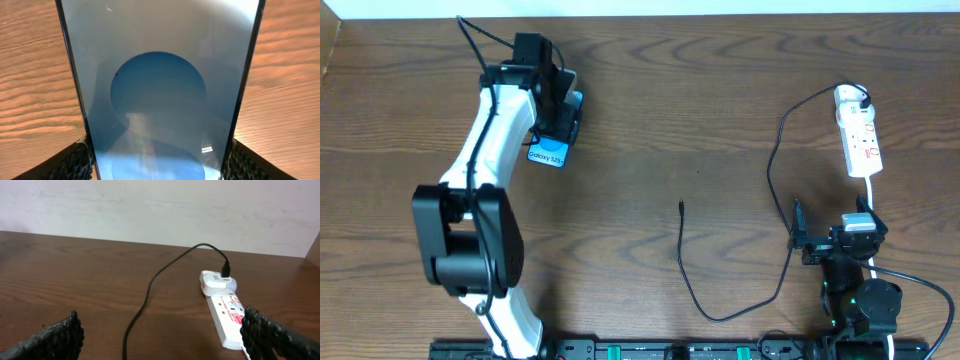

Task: Plug charger to phone and switch on socket
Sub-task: 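Lift the phone with the left gripper and turn it upright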

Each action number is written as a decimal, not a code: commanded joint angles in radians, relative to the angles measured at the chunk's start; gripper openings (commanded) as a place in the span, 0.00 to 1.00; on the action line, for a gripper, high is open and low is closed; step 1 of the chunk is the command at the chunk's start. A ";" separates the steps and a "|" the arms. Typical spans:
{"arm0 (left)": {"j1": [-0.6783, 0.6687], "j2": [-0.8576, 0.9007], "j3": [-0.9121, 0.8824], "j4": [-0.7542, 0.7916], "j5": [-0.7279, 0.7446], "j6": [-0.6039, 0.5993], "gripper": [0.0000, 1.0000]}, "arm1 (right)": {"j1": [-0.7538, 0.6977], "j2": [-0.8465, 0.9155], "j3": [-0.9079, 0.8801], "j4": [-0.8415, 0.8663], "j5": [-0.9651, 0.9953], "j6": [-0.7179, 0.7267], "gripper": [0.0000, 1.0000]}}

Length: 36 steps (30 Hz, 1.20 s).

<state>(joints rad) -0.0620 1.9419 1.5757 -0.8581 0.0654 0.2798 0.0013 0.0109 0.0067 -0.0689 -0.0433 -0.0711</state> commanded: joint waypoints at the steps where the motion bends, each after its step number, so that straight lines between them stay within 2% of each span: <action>1: -0.001 -0.029 0.004 0.002 0.144 -0.122 0.07 | 0.007 -0.006 -0.001 -0.004 0.008 -0.013 0.99; 8: -0.001 -0.029 0.004 0.008 0.592 -0.449 0.08 | 0.007 -0.006 -0.001 -0.005 0.008 -0.013 0.99; 9: -0.002 -0.029 0.004 0.007 0.667 -0.556 0.07 | 0.007 -0.006 -0.001 -0.005 0.008 -0.013 0.99; 10: -0.002 -0.029 0.004 0.006 0.696 -0.614 0.08 | 0.007 -0.006 -0.001 -0.004 0.008 -0.013 0.99; 11: -0.002 -0.029 0.004 -0.016 0.775 -0.792 0.07 | 0.007 -0.006 -0.001 -0.004 0.008 -0.013 0.99; 13: -0.002 -0.029 0.004 -0.052 0.900 -0.945 0.08 | 0.007 -0.006 -0.001 -0.004 0.008 -0.013 0.99; 17: -0.002 -0.029 0.004 -0.053 1.145 -0.961 0.07 | 0.007 -0.006 -0.001 -0.004 0.008 -0.013 0.99; 20: -0.001 -0.029 0.004 -0.053 1.309 -1.085 0.07 | 0.007 -0.006 -0.001 -0.004 0.008 -0.013 0.99; 25: -0.001 -0.029 0.004 -0.053 1.411 -1.339 0.07 | 0.007 -0.006 -0.001 -0.004 0.008 -0.013 0.99; 30: -0.001 -0.029 0.004 -0.053 1.454 -1.448 0.07 | 0.007 -0.006 -0.001 -0.005 0.008 -0.013 0.99; 36: -0.001 -0.029 0.004 -0.053 1.481 -1.468 0.07 | 0.007 -0.006 -0.001 -0.004 0.008 -0.013 0.99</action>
<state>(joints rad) -0.0628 1.9335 1.5753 -0.9096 1.4536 -1.1481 0.0013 0.0109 0.0067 -0.0689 -0.0433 -0.0711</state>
